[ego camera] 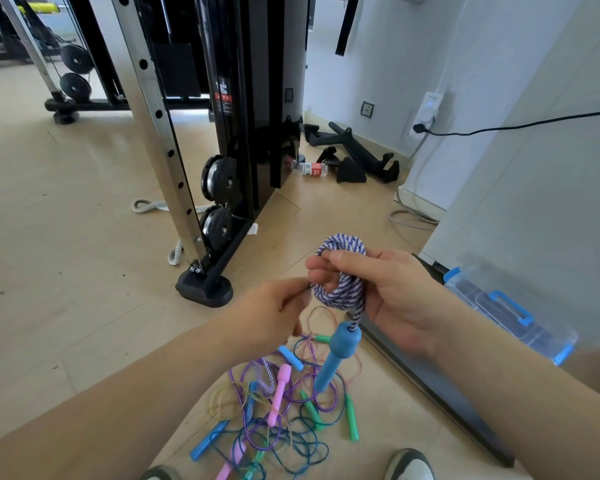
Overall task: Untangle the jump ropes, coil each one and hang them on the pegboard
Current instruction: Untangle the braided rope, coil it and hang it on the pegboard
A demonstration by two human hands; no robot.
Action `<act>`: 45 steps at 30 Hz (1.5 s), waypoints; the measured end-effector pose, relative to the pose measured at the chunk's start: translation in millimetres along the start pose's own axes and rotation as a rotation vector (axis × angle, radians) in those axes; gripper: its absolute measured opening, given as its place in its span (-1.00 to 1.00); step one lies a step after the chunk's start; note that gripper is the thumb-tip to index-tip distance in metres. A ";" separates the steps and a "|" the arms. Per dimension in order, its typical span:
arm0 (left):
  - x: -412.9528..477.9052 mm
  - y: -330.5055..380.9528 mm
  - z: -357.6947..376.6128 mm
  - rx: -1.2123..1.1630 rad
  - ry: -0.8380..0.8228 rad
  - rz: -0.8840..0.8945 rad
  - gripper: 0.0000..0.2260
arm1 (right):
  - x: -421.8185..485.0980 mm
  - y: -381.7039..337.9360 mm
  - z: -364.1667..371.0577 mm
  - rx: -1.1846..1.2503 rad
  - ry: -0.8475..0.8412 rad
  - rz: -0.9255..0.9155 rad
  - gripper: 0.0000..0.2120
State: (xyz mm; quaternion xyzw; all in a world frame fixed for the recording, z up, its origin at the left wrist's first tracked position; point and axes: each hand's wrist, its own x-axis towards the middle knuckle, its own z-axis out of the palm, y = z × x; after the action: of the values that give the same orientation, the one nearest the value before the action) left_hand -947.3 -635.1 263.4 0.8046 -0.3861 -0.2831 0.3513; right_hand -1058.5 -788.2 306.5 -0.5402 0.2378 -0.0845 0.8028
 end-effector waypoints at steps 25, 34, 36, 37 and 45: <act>-8.6 6.1 -51.6 -0.270 0.299 0.186 -0.82 | -8.3 3.1 9.4 -0.433 -0.265 0.009 -0.67; -2.9 16.2 -54.8 -0.039 0.606 0.273 -0.84 | -3.1 20.8 21.5 -0.719 -0.106 0.090 -0.78; -4.3 17.8 -53.9 -0.074 0.589 0.275 -0.84 | -0.7 23.9 21.0 -0.689 -0.098 0.104 -0.85; -3.9 17.4 -52.6 -0.094 0.585 0.267 -0.84 | -0.5 23.3 20.1 -0.670 -0.116 0.111 -0.88; -6.4 0.9 -46.1 0.036 0.177 0.245 -0.81 | 5.0 20.7 5.8 -0.412 -0.025 0.074 -0.82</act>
State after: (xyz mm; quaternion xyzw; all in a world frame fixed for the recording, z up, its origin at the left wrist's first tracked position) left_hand -917.6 -614.3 292.6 0.7795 -0.4540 -0.1592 0.4012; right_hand -1053.9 -777.0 288.0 -0.6850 0.2599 0.0024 0.6807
